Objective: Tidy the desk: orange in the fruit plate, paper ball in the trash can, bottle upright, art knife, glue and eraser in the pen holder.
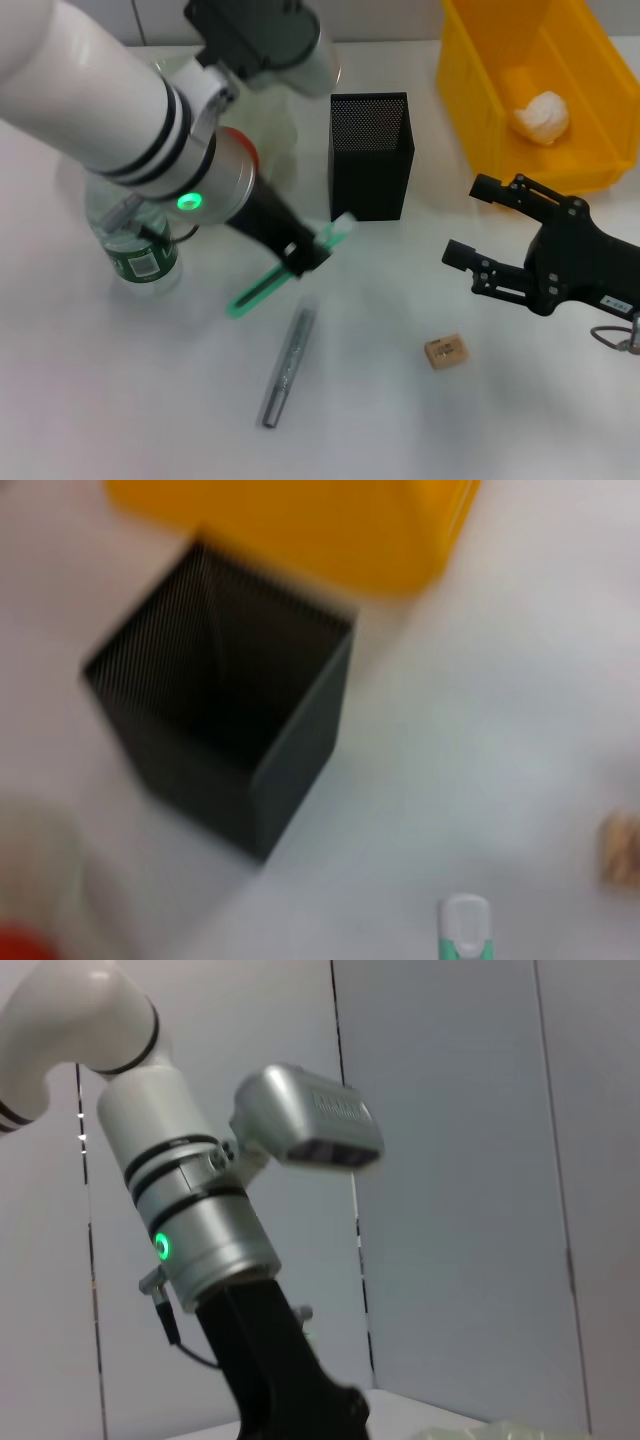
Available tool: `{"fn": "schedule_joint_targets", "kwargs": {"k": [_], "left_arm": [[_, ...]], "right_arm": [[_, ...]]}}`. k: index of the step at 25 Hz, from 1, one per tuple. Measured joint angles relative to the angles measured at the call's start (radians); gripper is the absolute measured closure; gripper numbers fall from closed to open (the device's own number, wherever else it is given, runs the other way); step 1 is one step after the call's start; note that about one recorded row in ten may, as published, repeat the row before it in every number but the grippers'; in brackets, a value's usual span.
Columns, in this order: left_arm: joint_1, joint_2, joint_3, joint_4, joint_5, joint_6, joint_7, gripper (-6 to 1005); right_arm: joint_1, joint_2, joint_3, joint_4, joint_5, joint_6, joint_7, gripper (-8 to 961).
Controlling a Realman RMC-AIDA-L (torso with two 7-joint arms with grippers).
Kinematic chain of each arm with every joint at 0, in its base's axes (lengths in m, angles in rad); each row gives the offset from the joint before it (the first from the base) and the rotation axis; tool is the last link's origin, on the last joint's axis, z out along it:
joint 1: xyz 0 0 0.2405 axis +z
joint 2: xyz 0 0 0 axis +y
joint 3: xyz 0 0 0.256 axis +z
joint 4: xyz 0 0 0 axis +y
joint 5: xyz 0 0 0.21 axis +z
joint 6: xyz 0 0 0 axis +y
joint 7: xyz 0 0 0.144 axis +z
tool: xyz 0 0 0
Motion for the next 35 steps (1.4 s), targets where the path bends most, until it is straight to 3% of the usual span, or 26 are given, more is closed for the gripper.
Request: {"fn": "schedule_joint_targets", "kwargs": {"k": [7, 20, 26, 35], "left_arm": [[0.028, 0.002, -0.077, 0.021, -0.212, -0.143, 0.156, 813], [0.21, 0.002, -0.065, 0.005, -0.559, -0.55, 0.528, 810], [0.284, 0.0, 0.064, -0.049, -0.665, -0.809, 0.699, 809], [0.28, -0.003, 0.211, -0.123, -0.672, -1.091, 0.729, 807]], "right_arm": [[-0.035, 0.0, 0.006, 0.006, 0.0, 0.0, 0.0, 126], [-0.04, 0.001, 0.007, 0.045, -0.004, -0.002, 0.057, 126], [-0.038, 0.002, -0.001, 0.064, -0.003, -0.003, 0.069, 127], [-0.025, 0.003, -0.003, 0.091, -0.001, 0.005, 0.085, 126]]}}
